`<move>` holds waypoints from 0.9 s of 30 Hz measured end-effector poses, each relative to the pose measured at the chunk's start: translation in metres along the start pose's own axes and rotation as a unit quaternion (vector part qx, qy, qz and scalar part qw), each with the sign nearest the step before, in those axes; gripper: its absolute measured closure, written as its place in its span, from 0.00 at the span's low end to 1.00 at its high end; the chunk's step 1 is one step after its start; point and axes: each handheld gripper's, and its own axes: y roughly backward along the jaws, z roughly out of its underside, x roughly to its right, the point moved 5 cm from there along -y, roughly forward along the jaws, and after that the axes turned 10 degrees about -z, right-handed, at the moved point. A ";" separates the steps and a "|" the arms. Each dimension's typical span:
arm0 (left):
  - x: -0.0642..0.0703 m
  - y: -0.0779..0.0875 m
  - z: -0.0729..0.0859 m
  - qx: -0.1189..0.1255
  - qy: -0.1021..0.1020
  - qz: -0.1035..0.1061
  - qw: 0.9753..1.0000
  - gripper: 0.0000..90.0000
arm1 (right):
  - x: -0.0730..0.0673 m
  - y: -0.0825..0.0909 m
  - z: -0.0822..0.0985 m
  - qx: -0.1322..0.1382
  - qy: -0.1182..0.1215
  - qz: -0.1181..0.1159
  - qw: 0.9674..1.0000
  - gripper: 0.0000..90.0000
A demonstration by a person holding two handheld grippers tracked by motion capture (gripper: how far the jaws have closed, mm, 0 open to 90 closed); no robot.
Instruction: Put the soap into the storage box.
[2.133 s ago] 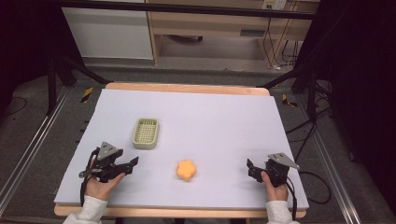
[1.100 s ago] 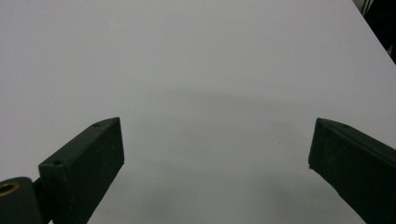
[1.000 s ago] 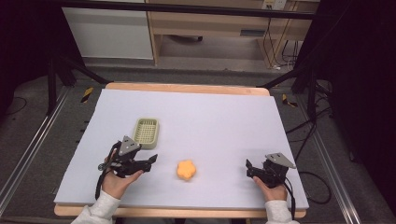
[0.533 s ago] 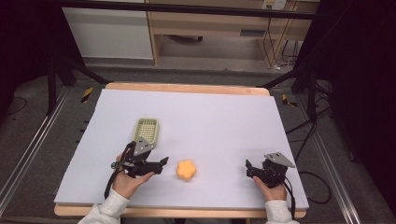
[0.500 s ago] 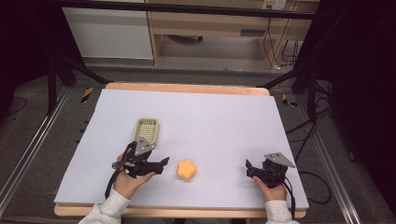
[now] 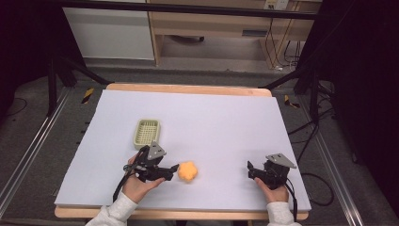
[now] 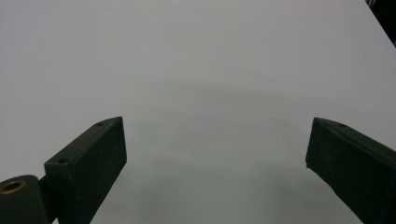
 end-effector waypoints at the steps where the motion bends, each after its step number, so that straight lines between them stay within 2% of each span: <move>1: 0.000 0.000 0.000 0.000 0.000 0.000 1.000 0.27 | 0.000 0.000 0.000 0.000 0.000 0.000 1.000 0.06; 12: 0.020 -0.010 -0.006 -0.008 -0.018 0.017 1.000 0.26 | -0.001 -0.001 0.000 -0.003 0.004 0.000 1.000 0.06; 27: 0.037 -0.020 -0.006 -0.028 -0.038 0.033 0.998 0.22 | -0.001 -0.001 0.000 -0.006 0.005 -0.002 1.000 0.06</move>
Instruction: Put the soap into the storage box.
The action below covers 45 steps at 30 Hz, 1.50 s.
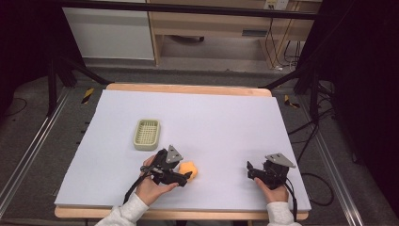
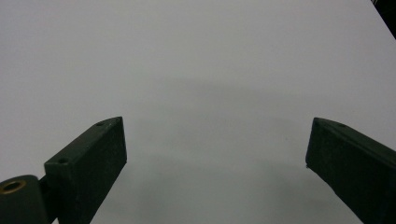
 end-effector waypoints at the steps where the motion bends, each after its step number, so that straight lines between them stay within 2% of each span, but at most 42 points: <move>1: 0.001 -0.001 0.000 -0.002 -0.002 0.002 1.000 0.22 | 0.000 0.000 0.000 0.000 0.000 0.000 1.000 0.06; 11: 0.009 -0.008 0.001 -0.016 -0.012 0.010 1.000 0.19 | 0.000 0.000 0.000 -0.003 -0.001 0.000 1.000 0.06; 21: 0.014 -0.016 0.005 -0.030 -0.024 0.009 0.999 0.19 | 0.000 -0.001 0.000 -0.004 -0.002 0.000 1.000 0.06; 45: 0.018 -0.029 0.008 -0.043 -0.031 0.005 0.999 0.23 | 0.000 -0.001 0.000 -0.007 -0.004 -0.003 1.000 0.06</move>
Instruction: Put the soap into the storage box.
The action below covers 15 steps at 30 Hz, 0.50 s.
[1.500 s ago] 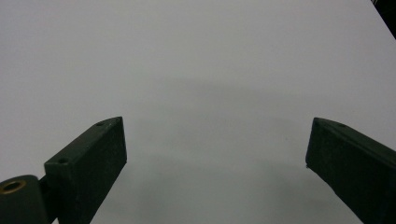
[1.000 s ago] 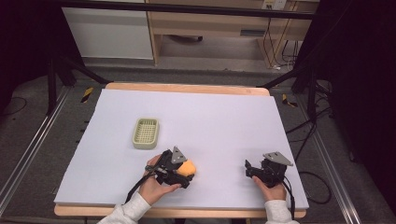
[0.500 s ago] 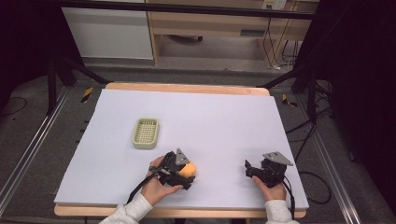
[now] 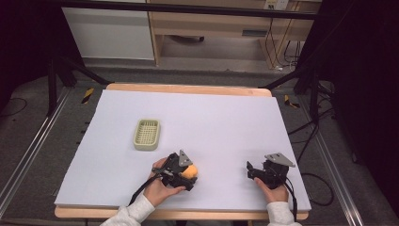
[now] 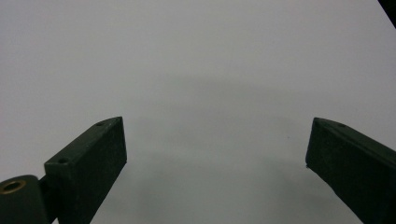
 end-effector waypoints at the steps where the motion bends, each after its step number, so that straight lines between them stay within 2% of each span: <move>1: 0.000 0.000 0.000 0.000 -0.001 -0.001 1.000 0.24 | 0.000 0.000 0.000 0.000 0.000 0.000 1.000 0.06; 9: 0.000 -0.003 0.001 -0.008 -0.006 -0.009 1.000 0.26 | 0.000 0.000 0.000 -0.001 0.001 0.000 1.000 0.06; 11: -0.001 -0.003 0.001 -0.008 0.001 -0.007 1.000 0.27 | 0.000 0.000 0.000 -0.001 0.001 0.000 1.000 0.06; 15: -0.001 -0.003 0.001 -0.010 0.003 -0.004 1.000 0.27 | 0.000 -0.001 0.000 -0.002 0.001 -0.001 1.000 0.06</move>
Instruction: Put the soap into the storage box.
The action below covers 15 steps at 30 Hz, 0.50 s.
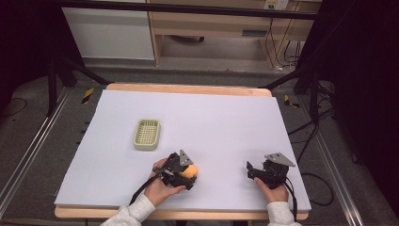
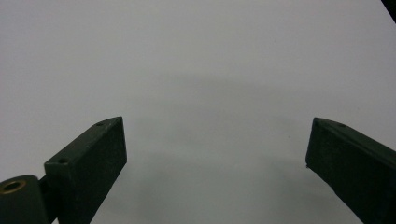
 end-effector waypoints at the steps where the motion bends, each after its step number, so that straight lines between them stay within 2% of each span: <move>1: 0.000 0.000 0.000 0.000 0.000 0.000 1.000 0.27 | 0.000 0.000 0.000 0.000 0.000 0.000 1.000 0.06; 10: 0.000 0.001 0.000 -0.001 -0.001 -0.003 1.000 0.28 | 0.000 0.000 0.000 0.000 -0.001 0.000 1.000 0.06; 15: 0.001 0.001 -0.001 0.006 0.000 -0.006 1.000 0.28 | 0.000 0.000 0.000 0.000 -0.002 -0.001 1.000 0.06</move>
